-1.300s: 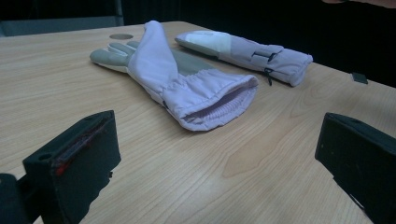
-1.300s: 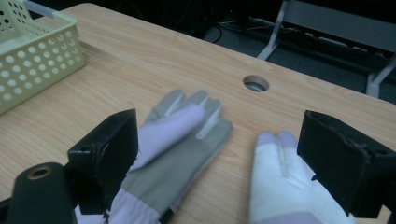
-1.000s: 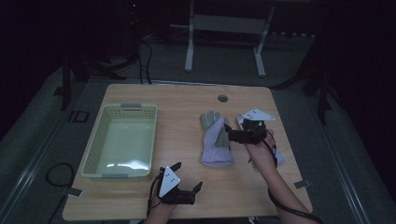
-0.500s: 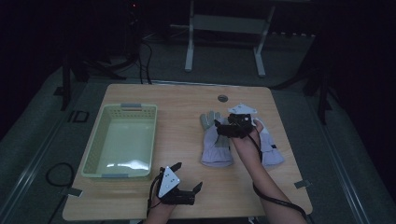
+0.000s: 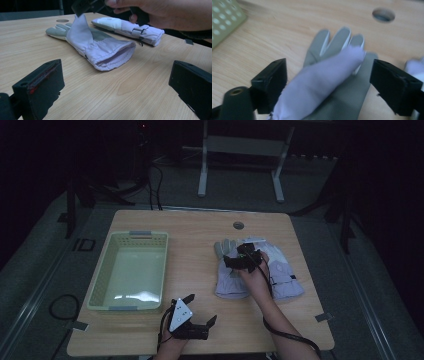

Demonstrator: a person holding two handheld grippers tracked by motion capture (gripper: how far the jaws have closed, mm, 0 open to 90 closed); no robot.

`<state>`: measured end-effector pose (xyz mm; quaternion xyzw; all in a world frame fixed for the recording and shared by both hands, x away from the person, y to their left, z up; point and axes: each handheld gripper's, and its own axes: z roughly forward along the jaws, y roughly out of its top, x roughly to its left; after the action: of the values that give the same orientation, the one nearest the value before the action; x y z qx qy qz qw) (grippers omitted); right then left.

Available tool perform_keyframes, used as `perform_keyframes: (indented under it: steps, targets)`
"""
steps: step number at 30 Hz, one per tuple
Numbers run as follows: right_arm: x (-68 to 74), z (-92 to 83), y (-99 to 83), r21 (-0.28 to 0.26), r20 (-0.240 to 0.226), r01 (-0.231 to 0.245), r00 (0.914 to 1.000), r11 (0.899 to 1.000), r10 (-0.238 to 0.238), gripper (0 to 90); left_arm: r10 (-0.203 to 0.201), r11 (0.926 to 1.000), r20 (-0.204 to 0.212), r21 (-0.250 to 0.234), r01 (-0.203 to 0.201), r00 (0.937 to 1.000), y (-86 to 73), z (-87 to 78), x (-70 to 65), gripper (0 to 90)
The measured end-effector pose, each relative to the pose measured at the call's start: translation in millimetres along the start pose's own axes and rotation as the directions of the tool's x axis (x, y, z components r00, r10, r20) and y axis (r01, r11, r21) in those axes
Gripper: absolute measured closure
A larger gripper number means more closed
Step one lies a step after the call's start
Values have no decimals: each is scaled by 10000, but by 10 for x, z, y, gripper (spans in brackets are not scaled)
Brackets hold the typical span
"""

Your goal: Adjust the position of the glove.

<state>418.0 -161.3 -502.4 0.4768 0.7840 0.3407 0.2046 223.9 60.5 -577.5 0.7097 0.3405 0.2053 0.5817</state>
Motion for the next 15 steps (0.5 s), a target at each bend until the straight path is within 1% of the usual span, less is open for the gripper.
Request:
perform_keyframes:
  steps: [2, 4, 5, 6, 7, 9, 10, 11, 12, 13, 14, 15]
  targets:
    - [-11, 36, -28, 89, -6, -221, 9998, 9997, 221, 181, 34, 10000, -15, 5, -34, 10000, 0, 1, -2, 0]
    - [-12, 75, -53, 252, 113, -313, 9995, 9992, 310, 194, 53, 10000, -7, 10, -53, 10000, 0, 1, -3, 0]
    - [-11, 96, -67, 377, 110, -348, 9993, 9987, 345, 217, 52, 10000, -11, 10, -52, 10000, 0, 1, -2, 1]
    - [-10, 119, -82, 510, 140, -334, 9994, 9981, 327, 217, 49, 10000, -11, 4, -49, 10000, 0, 1, -2, 1]
    - [-7, 138, -100, 577, 253, -356, 9991, 9977, 341, 228, 50, 10000, -2, 5, -50, 10000, 0, 1, -2, 0]
    - [-15, 178, -143, 741, 232, -422, 9989, 9964, 406, 243, 49, 10000, -2, -1, -49, 10000, 0, 0, -3, 0]
    - [-21, 200, -171, 840, 293, -471, 9986, 9954, 448, 293, 40, 10000, 3, -11, -40, 10000, 0, 0, -4, 1]
    - [-30, 223, -199, 1038, 215, -467, 9988, 9935, 447, 348, 44, 10000, 7, -8, -44, 10000, 0, 0, -3, 1]
    - [-38, 247, -228, 1191, 6, -471, 9989, 9918, 474, 353, 44, 10000, 5, -10, -44, 10000, 0, 1, -3, 0]
    - [-45, 259, -251, 1182, 9, -431, 9991, 9921, 433, 385, 53, 10000, 7, 0, -53, 10000, 0, 0, -3, 0]
    - [-49, 267, -264, 1224, -89, -338, 9993, 9919, 351, 437, 59, 10000, -1, 2, -59, 10000, 0, 1, -4, 1]
    - [-55, 274, -269, 1273, -259, -313, 9991, 9914, 348, 466, 65, 10000, -7, 1, -65, 10000, 0, 2, -6, 0]
